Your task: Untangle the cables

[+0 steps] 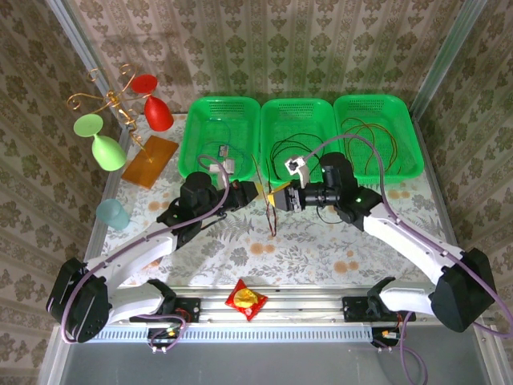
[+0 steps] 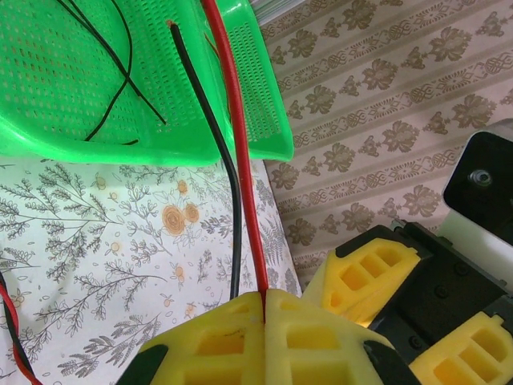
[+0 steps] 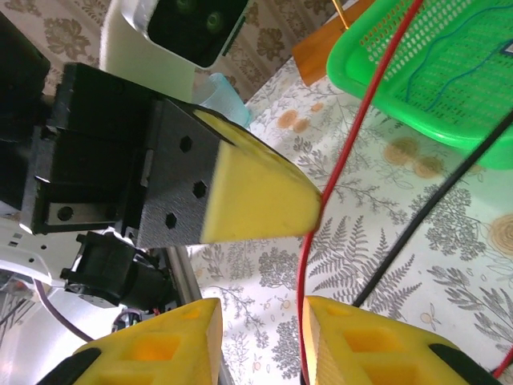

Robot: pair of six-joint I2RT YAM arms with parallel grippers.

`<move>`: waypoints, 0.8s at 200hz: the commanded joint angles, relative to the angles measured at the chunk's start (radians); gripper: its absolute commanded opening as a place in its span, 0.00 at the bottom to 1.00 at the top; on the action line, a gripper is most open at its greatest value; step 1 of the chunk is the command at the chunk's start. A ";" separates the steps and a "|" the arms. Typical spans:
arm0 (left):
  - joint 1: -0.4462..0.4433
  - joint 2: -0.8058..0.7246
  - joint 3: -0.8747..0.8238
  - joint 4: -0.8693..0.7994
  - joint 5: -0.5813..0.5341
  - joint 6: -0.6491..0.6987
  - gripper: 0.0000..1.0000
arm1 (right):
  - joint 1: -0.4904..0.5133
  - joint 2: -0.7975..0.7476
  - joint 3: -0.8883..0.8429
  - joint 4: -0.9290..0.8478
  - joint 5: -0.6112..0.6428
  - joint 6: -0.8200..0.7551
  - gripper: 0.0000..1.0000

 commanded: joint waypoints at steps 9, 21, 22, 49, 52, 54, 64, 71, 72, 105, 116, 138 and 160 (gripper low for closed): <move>0.002 -0.024 0.034 0.004 0.016 0.018 0.00 | 0.015 0.033 0.044 0.009 -0.038 -0.017 0.33; 0.002 -0.024 0.034 0.004 0.017 0.019 0.00 | 0.018 0.043 0.040 0.012 -0.036 -0.018 0.34; 0.002 -0.024 0.033 0.005 0.017 0.017 0.00 | 0.019 0.045 0.041 0.013 -0.034 -0.019 0.34; 0.003 -0.026 0.037 0.004 0.018 0.018 0.00 | 0.027 0.074 0.035 0.022 -0.020 -0.023 0.36; 0.003 -0.026 0.037 0.003 0.019 0.018 0.00 | 0.027 0.077 0.036 0.023 -0.020 -0.024 0.36; 0.002 -0.026 0.037 0.002 0.019 0.018 0.00 | 0.028 0.079 0.036 0.023 -0.019 -0.025 0.36; 0.002 -0.026 0.038 0.000 0.019 0.018 0.00 | 0.030 0.090 0.036 0.028 -0.019 -0.027 0.37; 0.003 -0.027 0.039 0.000 0.019 0.018 0.00 | 0.033 0.097 0.036 0.032 -0.018 -0.026 0.37; 0.003 -0.027 0.039 -0.001 0.019 0.018 0.00 | 0.034 0.098 0.036 0.032 -0.018 -0.026 0.37; 0.002 -0.032 0.037 -0.004 0.018 0.018 0.00 | 0.050 0.126 0.044 0.030 -0.017 -0.035 0.32; 0.002 -0.034 0.037 -0.005 0.018 0.018 0.00 | 0.050 0.130 0.043 0.030 -0.014 -0.036 0.27; 0.002 -0.038 0.033 -0.008 0.016 0.017 0.00 | 0.051 0.132 0.041 0.029 -0.015 -0.039 0.10; 0.002 -0.045 0.033 -0.015 0.012 0.019 0.20 | 0.052 0.126 0.045 0.019 -0.016 -0.048 0.00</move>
